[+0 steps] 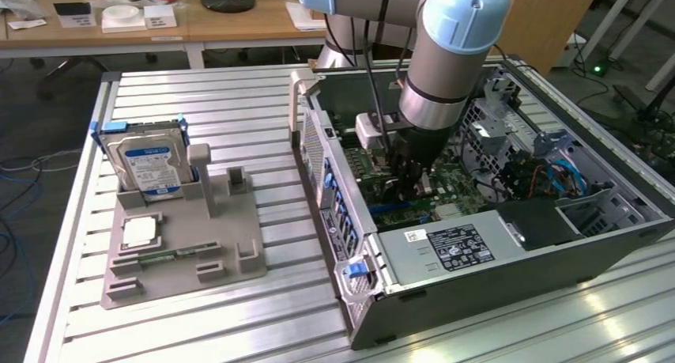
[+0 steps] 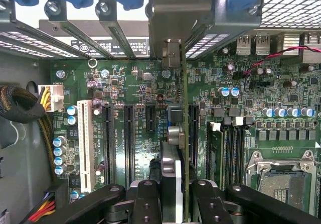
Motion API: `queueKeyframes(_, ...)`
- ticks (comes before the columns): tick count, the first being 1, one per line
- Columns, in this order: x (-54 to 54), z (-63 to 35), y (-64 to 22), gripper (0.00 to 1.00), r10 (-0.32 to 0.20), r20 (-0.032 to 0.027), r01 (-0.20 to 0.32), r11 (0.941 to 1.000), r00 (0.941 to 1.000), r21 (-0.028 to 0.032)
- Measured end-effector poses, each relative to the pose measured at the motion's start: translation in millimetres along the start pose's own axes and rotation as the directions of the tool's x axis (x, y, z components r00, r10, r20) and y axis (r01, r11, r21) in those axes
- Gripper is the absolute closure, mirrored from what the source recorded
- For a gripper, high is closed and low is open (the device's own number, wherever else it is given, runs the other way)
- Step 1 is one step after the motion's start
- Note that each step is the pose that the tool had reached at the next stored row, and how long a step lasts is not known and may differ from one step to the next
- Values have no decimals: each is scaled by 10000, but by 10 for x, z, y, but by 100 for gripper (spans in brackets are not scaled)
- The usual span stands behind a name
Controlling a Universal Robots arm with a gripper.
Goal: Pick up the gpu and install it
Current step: 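Insert the gpu into the slot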
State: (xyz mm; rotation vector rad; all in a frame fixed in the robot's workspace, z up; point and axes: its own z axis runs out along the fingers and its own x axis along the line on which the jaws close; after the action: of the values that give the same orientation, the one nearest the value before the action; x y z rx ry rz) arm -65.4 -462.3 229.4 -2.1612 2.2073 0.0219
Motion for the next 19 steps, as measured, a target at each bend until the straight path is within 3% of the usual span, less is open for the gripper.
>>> queueKeyframes(10,1,25,1,72,0,-1,0,10000,10000,-1)
queueKeyframes(19,-1,-10,0,72,1,1,-1,10000,10000,3)
